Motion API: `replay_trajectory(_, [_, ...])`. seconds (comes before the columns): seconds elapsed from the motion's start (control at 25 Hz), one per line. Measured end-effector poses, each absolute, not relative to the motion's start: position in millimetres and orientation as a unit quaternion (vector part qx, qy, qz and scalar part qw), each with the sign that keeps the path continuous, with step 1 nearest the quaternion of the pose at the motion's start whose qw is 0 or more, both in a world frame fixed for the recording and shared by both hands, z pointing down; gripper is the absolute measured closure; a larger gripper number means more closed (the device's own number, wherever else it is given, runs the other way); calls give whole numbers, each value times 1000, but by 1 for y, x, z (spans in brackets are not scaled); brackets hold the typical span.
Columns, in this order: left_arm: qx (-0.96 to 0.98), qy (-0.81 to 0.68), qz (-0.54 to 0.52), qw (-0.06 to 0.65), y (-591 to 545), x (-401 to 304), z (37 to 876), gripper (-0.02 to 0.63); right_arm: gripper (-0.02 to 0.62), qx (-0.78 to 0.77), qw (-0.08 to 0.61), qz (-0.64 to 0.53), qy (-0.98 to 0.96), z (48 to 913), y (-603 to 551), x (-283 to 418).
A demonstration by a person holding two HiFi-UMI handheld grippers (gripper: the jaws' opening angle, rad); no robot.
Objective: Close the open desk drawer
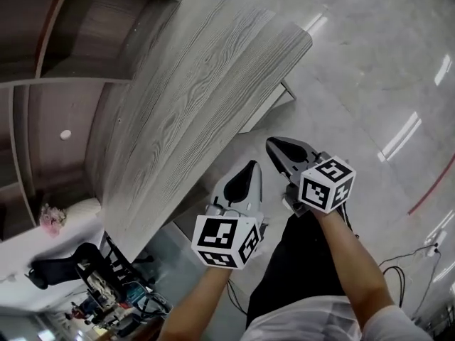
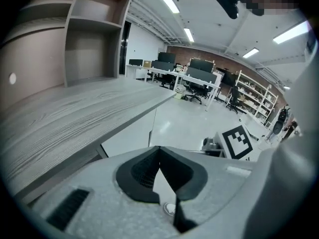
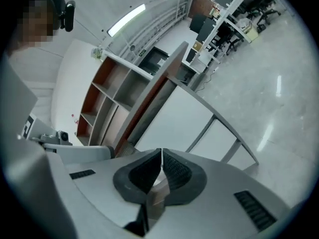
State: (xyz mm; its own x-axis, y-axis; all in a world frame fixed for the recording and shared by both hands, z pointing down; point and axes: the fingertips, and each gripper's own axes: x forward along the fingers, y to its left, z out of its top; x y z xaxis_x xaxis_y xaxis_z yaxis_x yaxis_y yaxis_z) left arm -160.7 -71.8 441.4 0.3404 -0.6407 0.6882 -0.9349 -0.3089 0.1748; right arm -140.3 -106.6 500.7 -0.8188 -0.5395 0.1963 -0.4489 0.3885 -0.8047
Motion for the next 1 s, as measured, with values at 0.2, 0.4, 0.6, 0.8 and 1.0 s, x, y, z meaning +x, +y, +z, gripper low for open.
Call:
replay_trajectory(0.2, [751,-534,260,290,-91,-162,462,604,600,-268,72,-486,829,524,-128,-152])
replay_trajectory(0.4, [732,-565,240,296,-108,-169,475,604,600,-264,97,-512,812,548,-146,-153])
replay_trajectory(0.6, [725,-568,249,301,-108,-176,486,604,573,-254,142,-520,803,560,-160,-157])
replay_trajectory(0.8, [730,-553,268,300,-103,-177,497,604,422,-226,208,-546,779,561,-168,-164])
replay_trajectory(1.0, [728,-556,273,295,-102,-179,498,604,370,-182,278,-581,743,555,-176,-165])
